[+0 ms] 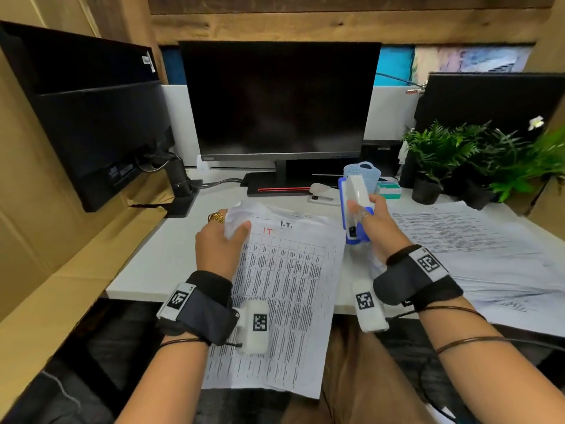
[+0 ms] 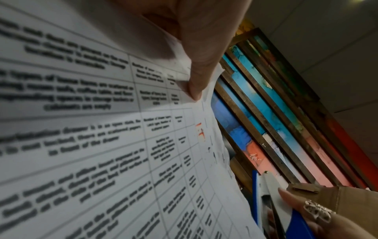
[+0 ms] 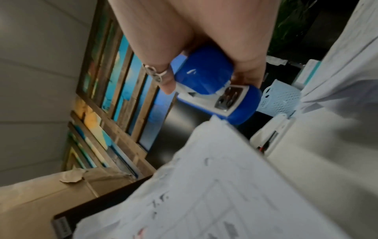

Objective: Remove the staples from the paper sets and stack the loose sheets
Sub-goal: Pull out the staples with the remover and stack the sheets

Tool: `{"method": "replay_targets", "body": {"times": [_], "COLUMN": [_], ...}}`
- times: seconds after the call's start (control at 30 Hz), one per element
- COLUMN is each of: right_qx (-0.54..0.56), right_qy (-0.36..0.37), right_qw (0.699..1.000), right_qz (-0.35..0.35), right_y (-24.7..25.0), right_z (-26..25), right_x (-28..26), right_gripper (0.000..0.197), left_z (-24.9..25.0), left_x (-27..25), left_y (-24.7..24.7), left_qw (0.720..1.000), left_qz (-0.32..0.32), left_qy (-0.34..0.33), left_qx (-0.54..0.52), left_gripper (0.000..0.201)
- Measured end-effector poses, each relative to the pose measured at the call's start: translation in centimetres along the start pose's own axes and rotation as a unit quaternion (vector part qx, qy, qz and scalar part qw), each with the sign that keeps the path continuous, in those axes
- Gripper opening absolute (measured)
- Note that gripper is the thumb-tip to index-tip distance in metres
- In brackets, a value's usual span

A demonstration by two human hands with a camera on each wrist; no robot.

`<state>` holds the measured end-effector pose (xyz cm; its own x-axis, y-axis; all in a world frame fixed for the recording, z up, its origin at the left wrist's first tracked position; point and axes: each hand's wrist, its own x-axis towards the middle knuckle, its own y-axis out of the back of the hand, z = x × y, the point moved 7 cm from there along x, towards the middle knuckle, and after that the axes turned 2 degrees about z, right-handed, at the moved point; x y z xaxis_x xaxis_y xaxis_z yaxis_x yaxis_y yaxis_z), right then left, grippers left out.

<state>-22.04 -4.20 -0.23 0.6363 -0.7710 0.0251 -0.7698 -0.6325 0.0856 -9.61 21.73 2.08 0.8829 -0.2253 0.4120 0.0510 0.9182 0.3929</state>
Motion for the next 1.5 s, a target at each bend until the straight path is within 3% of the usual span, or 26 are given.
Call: {"method": "replay_targets", "body": {"times": [0.23, 0.33, 0.43, 0.53, 0.73, 0.87, 1.07, 1.37, 1.47, 1.5], "right_qx": [0.196, 0.257, 0.281, 0.308, 0.254, 0.145, 0.048, 0.091, 0.099, 0.098], "right_qy": [0.009, 0.006, -0.011, -0.049, -0.078, -0.075, -0.033, 0.049, 0.065, 0.072], "right_qw": [0.980, 0.965, 0.952, 0.943, 0.963, 0.986, 0.994, 0.982, 0.980, 0.980], "right_qz": [0.016, 0.061, 0.121, 0.113, 0.048, 0.031, 0.093, 0.159, 0.158, 0.156], "right_y": [0.7, 1.7, 3.2, 3.9, 2.6, 2.0, 2.4, 2.9, 2.5, 2.3], "right_z": [-1.2, -0.8, 0.3, 1.2, 0.8, 0.2, -0.1, -0.9, -1.2, -1.3], "right_x": [0.5, 0.3, 0.3, 0.4, -0.2, -0.6, -1.1, -1.9, -2.3, -2.4], "right_gripper": [0.051, 0.049, 0.043, 0.040, 0.039, 0.045, 0.041, 0.044, 0.043, 0.041], "left_z": [0.5, 1.0, 1.3, 1.7, 2.5, 2.4, 3.0, 4.0, 4.3, 4.7], "left_x": [-0.3, -0.7, -0.7, -0.9, -0.9, -1.2, -1.9, -2.2, -2.3, -2.5], "left_y": [-0.2, -0.3, -0.8, -1.3, -2.8, -3.7, -3.6, -3.7, -3.4, -3.2], "left_qw": [1.000, 1.000, 1.000, 0.999, 0.997, 0.997, 0.999, 0.994, 0.995, 0.992], "left_qz": [0.006, 0.012, 0.002, -0.007, -0.035, -0.034, -0.026, -0.029, -0.016, 0.005], "left_qy": [-0.012, -0.012, -0.022, -0.033, -0.073, -0.070, -0.034, -0.078, -0.094, -0.116], "left_qx": [0.001, 0.001, -0.015, -0.024, -0.018, 0.006, 0.009, -0.074, 0.003, 0.055], "left_gripper": [0.031, 0.039, 0.037, 0.032, 0.025, 0.049, 0.049, 0.041, 0.025, 0.030]}}
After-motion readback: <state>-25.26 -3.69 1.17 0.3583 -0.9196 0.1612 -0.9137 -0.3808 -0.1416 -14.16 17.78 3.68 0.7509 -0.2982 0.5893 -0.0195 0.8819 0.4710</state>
